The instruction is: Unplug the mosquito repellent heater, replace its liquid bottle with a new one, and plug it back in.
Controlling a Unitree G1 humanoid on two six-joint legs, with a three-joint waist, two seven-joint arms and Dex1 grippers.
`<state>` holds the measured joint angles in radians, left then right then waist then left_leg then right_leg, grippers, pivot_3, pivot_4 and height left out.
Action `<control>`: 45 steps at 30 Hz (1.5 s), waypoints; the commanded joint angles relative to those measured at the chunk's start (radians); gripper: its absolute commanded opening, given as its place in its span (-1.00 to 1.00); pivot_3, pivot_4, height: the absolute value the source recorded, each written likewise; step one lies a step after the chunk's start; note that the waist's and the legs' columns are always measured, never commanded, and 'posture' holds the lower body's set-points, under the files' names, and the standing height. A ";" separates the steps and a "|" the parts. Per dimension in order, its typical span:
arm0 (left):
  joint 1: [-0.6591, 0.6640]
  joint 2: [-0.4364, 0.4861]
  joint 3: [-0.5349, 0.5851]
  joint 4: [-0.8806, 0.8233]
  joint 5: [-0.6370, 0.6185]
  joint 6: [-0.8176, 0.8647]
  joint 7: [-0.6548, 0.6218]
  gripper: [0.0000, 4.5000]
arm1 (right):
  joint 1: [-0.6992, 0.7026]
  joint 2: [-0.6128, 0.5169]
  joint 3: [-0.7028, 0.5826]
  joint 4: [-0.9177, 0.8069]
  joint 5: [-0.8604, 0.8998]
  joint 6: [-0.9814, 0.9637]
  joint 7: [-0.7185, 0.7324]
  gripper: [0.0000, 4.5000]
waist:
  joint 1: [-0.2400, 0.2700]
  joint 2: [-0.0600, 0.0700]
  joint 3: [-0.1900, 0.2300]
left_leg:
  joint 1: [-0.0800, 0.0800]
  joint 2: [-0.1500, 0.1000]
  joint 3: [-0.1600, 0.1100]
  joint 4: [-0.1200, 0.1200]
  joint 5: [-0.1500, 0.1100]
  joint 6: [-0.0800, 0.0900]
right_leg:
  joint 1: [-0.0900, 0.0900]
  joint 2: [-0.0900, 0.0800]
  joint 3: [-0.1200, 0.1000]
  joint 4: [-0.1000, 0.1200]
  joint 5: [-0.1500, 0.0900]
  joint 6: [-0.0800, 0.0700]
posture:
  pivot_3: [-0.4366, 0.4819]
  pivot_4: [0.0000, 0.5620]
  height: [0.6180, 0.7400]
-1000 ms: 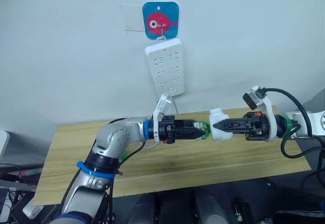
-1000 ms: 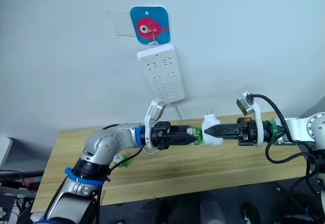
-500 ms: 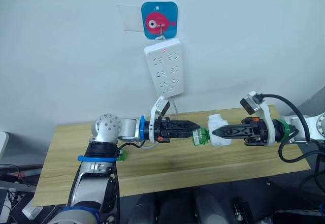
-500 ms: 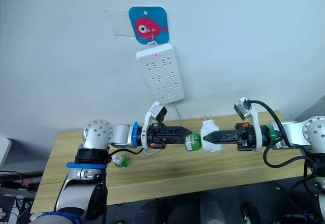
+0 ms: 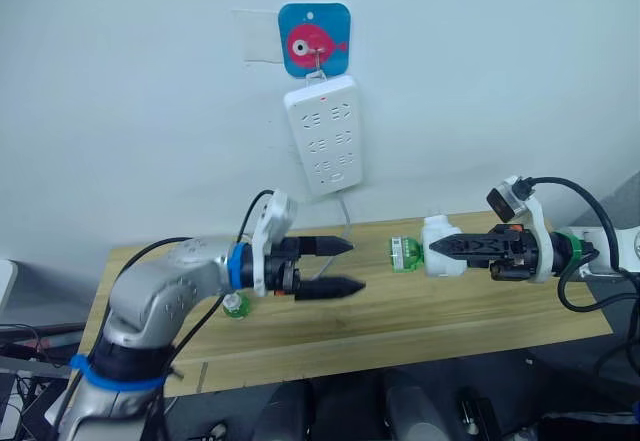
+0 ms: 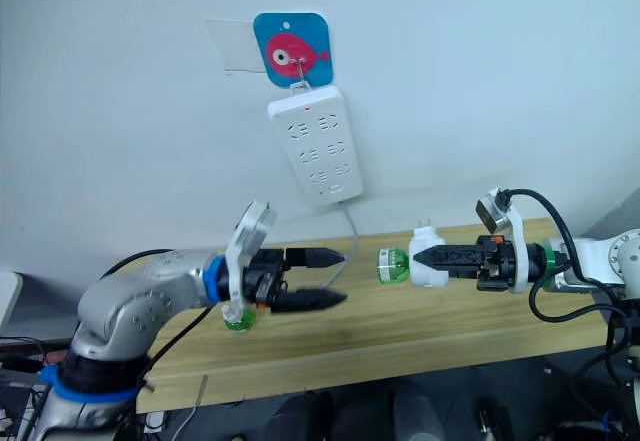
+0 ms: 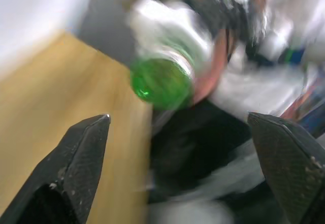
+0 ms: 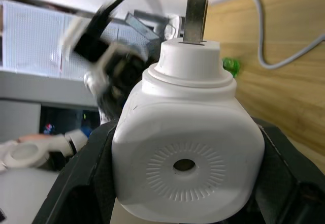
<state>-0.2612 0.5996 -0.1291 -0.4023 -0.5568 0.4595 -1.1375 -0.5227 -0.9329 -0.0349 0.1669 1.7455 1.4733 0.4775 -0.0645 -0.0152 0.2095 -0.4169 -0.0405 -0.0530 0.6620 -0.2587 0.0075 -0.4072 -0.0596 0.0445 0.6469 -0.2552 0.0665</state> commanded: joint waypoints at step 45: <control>-0.293 -0.241 -0.218 0.759 0.492 -1.534 0.245 0.81 | -0.044 0.014 0.070 -0.059 0.226 -0.057 -0.148 0.35 | 0.007 0.000 0.000 | -0.002 0.000 -0.002 0.003 0.000 0.001 | 0.000 -0.001 -0.003 0.000 0.003 0.002 | -0.39 -0.25 1.00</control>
<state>-0.5513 0.3525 -0.3396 0.3696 -0.0402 -1.0556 -0.9038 -0.5664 -0.9024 0.0451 0.1381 1.9320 1.4236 0.3244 -0.0574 -0.0157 0.2097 -0.4189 -0.0401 -0.0546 0.6647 -0.2590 0.0087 -0.4073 -0.0607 0.0413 0.6473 -0.2523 0.0681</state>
